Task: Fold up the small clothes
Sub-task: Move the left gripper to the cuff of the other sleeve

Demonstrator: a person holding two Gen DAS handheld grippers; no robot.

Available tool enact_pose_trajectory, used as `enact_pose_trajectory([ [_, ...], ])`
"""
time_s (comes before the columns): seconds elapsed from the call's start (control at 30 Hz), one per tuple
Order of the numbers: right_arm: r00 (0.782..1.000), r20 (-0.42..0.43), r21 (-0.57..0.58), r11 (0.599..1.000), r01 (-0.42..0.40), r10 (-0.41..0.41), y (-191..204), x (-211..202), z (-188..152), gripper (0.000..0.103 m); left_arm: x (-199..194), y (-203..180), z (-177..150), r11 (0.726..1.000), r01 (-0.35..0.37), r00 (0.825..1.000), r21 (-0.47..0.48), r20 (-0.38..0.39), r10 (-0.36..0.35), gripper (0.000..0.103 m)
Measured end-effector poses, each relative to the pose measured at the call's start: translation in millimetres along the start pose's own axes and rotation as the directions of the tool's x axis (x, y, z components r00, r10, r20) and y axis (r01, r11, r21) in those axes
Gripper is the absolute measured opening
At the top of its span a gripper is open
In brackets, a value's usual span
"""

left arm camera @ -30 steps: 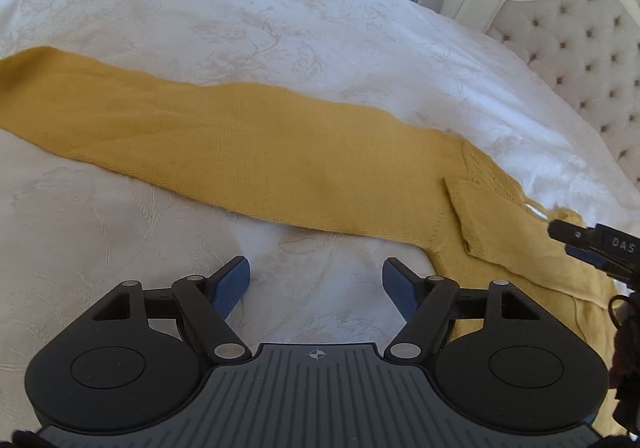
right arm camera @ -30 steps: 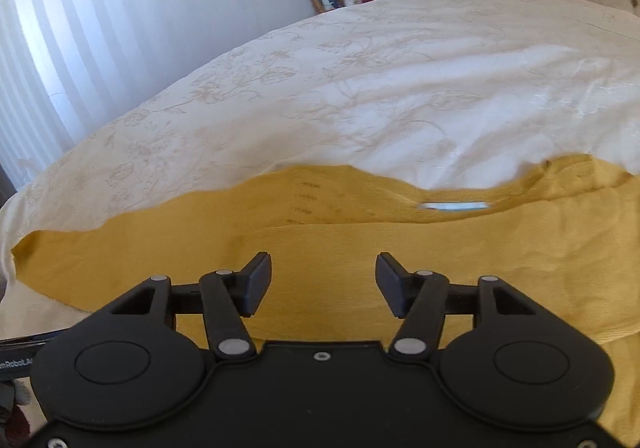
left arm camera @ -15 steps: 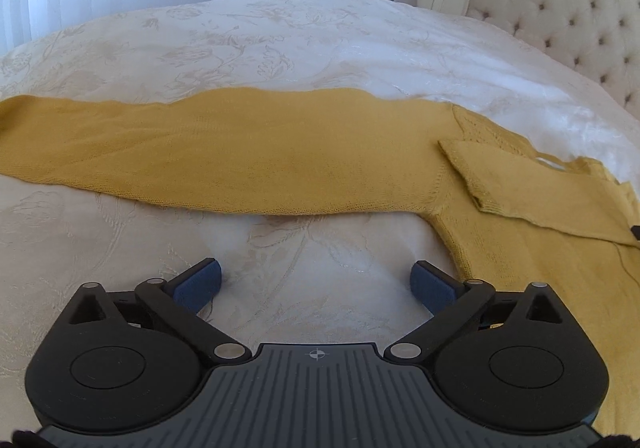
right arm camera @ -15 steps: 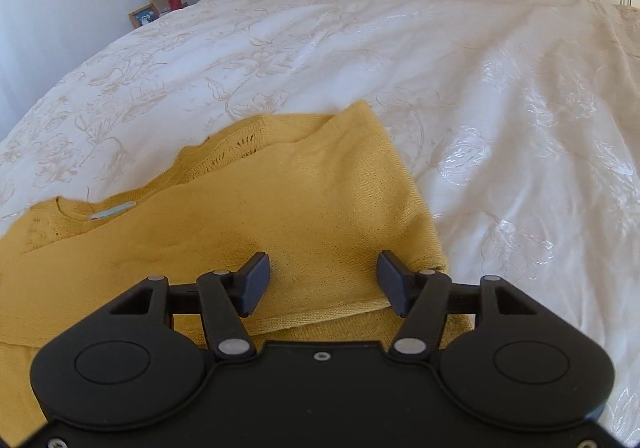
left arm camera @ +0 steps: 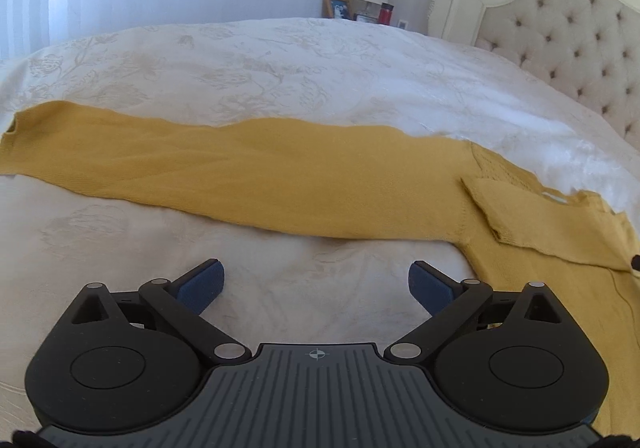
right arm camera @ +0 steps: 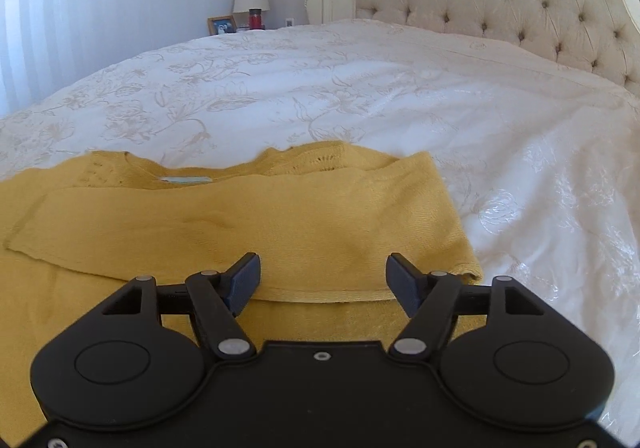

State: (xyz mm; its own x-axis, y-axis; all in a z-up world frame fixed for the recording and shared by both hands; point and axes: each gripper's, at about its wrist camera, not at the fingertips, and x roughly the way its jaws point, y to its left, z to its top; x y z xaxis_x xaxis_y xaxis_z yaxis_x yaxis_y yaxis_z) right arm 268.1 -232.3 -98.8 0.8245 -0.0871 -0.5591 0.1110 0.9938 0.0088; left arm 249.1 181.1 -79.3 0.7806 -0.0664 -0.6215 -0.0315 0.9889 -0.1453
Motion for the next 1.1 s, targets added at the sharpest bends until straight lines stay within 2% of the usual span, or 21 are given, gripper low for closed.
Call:
enact_pose_trajectory([
  [0.2, 0.996, 0.029, 0.003, 0.996, -0.084, 0.084, 29, -12, -11, 0.072, -11, 49, 29, 0.99, -0.137, 0.989, -0.021, 0.056, 0.138, 0.101],
  [0.4, 0.995, 0.012, -0.051, 0.994, -0.095, 0.095, 48, -2, -27, 0.073, -10, 101, 39, 0.97, -0.212, 0.971, -0.12, 0.085, 0.223, 0.099],
  [0.5, 0.994, 0.005, -0.02, 0.994, -0.108, 0.108, 43, 1, -31, 0.076, -2, 125, 37, 0.959, -0.221, 0.971, -0.177, 0.048, 0.232, 0.088],
  [0.6, 0.993, -0.006, 0.005, 0.993, -0.119, 0.119, 40, 4, -33, 0.078, 7, 144, 34, 0.947, -0.228, 0.971, -0.228, 0.019, 0.238, 0.088],
  [0.93, 0.994, -0.021, -0.012, 0.994, -0.111, 0.111, 44, 9, -35, 0.082, 28, 186, 47, 0.913, -0.218, 0.967, -0.344, 0.047, 0.249, 0.088],
  [1.1, 0.994, -0.023, -0.014, 0.994, -0.109, 0.109, 45, 9, -35, 0.083, 36, 198, 58, 0.9, -0.245, 0.957, -0.362, 0.057, 0.283, 0.088],
])
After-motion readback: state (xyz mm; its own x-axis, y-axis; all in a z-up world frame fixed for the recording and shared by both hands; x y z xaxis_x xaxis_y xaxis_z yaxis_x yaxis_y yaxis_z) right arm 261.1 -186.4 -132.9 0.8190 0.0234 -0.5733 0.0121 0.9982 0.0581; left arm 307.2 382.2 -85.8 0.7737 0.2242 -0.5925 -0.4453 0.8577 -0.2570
